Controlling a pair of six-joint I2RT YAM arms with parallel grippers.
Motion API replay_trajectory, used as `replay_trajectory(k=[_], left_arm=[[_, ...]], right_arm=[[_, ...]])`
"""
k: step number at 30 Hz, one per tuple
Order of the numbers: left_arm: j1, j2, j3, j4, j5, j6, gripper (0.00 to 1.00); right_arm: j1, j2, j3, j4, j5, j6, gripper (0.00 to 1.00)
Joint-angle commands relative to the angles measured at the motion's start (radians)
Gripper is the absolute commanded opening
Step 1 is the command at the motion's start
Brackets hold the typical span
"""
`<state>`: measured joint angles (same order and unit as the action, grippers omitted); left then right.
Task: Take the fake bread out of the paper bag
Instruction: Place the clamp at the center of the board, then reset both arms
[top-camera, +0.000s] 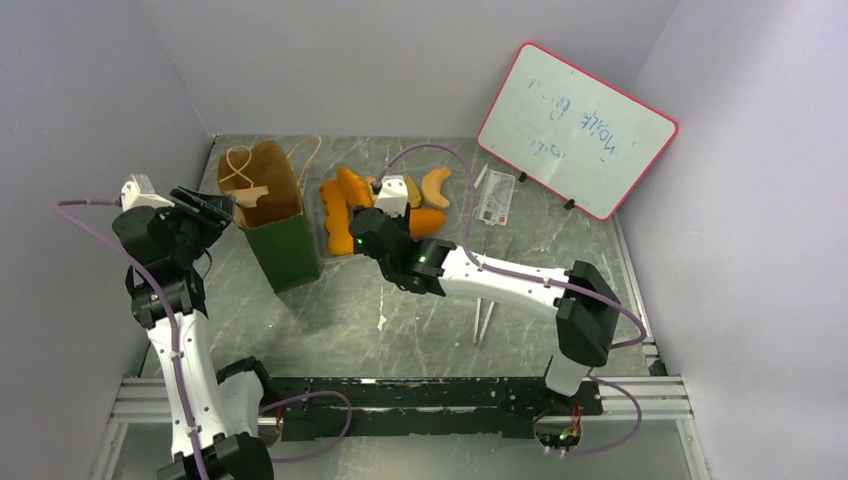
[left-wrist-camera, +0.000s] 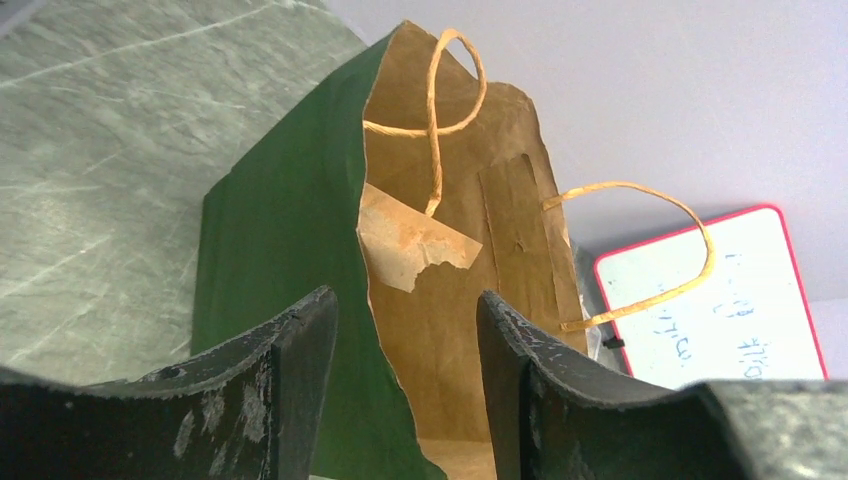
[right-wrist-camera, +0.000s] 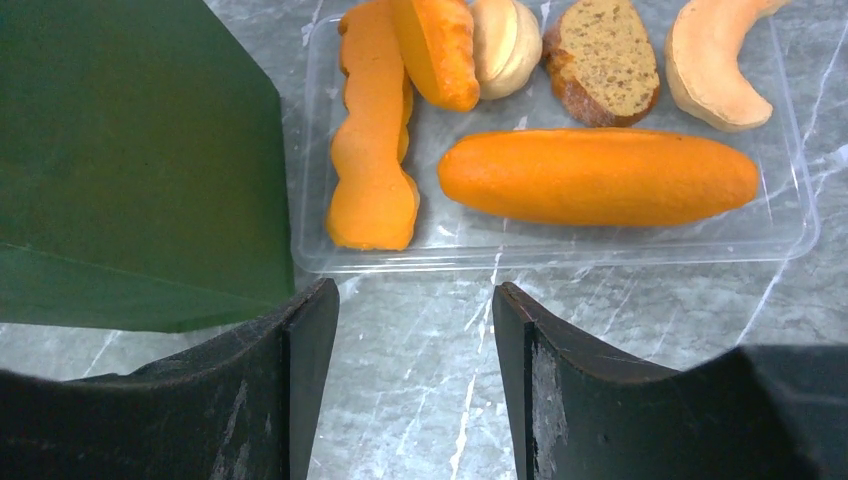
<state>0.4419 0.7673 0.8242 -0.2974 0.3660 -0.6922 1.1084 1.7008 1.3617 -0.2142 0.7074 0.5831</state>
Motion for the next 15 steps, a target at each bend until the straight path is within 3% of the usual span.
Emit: replay_trajectory(k=[1, 10, 15], left_arm=[[0.011, -0.023, 0.094, -0.071, -0.085, 0.053, 0.59], [-0.004, -0.019, 0.27, -0.151, -0.22, 0.1, 0.59], [-0.009, -0.018, 0.253, -0.014, -0.095, 0.079, 0.55]], right_arm=[[0.008, -0.011, 0.028, -0.001, 0.009, -0.024, 0.62], [0.04, -0.024, 0.037, -0.03, 0.057, -0.011, 0.62], [0.049, -0.083, -0.012, -0.033, 0.132, 0.024, 0.62]])
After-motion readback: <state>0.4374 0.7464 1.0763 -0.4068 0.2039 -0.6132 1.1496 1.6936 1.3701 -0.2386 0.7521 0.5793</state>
